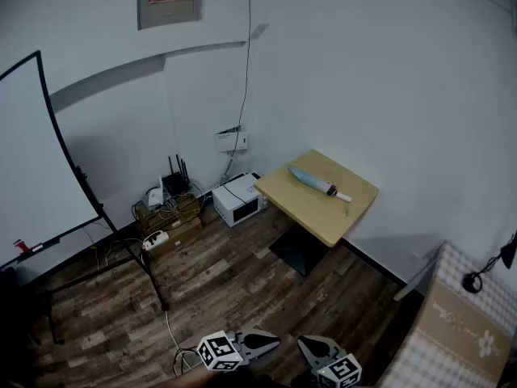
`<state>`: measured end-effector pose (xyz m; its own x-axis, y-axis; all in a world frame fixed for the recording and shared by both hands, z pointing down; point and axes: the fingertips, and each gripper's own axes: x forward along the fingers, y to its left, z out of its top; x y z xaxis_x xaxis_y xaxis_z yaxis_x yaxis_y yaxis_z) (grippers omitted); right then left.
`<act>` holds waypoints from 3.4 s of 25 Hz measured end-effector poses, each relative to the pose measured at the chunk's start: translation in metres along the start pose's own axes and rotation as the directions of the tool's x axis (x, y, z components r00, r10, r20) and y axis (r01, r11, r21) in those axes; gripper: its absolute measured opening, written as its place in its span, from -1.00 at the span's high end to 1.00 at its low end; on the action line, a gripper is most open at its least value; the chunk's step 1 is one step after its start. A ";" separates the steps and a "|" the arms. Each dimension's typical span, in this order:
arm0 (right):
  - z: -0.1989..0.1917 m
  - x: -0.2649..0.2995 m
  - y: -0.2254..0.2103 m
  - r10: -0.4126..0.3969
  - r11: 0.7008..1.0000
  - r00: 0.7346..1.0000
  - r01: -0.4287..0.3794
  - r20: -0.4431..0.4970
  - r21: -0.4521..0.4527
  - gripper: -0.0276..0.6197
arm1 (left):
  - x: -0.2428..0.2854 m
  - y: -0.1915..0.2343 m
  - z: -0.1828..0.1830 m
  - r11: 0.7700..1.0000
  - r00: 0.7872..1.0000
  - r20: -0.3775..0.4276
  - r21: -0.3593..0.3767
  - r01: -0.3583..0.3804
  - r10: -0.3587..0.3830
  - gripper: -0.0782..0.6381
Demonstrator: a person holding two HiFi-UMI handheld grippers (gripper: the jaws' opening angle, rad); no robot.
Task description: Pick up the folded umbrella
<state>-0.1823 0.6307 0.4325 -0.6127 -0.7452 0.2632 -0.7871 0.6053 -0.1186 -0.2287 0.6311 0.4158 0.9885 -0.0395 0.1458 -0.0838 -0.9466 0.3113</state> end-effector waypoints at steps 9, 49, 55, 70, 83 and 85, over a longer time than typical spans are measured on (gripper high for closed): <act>-0.007 -0.022 -0.014 -0.022 1.000 1.000 0.022 -0.001 0.016 0.87 | 0.016 0.001 0.009 1.000 0.999 0.027 -0.004 -0.017 0.018 0.76; 0.064 0.069 -0.268 -0.352 0.932 0.936 0.353 -0.034 0.082 0.87 | 0.073 0.255 0.098 0.999 0.997 0.078 -0.034 -0.012 0.015 0.76; 0.089 0.093 -0.321 -0.352 0.933 0.936 0.351 0.003 0.085 0.87 | 0.108 0.316 0.115 0.998 0.995 0.102 -0.055 0.018 -0.012 0.76; 0.121 0.136 -0.516 -0.152 0.988 0.988 0.152 0.001 0.028 0.87 | 0.224 0.434 0.169 0.984 0.988 0.054 -0.112 -0.140 0.146 0.76; 0.147 0.161 -0.630 0.026 1.000 0.999 -0.026 0.022 -0.003 0.87 | 0.304 0.493 0.221 0.962 0.964 0.039 -0.077 -0.261 0.264 0.76; 0.144 0.168 -0.644 0.022 0.999 1.000 -0.022 0.021 0.025 0.87 | 0.309 0.504 0.226 0.963 0.964 0.033 -0.070 -0.261 0.264 0.76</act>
<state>0.2117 0.0753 0.4150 -0.6310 -0.7377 0.2402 -0.7748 0.6146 -0.1481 0.0626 0.0700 0.4057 0.9351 -0.2982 0.1916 -0.3473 -0.8788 0.3272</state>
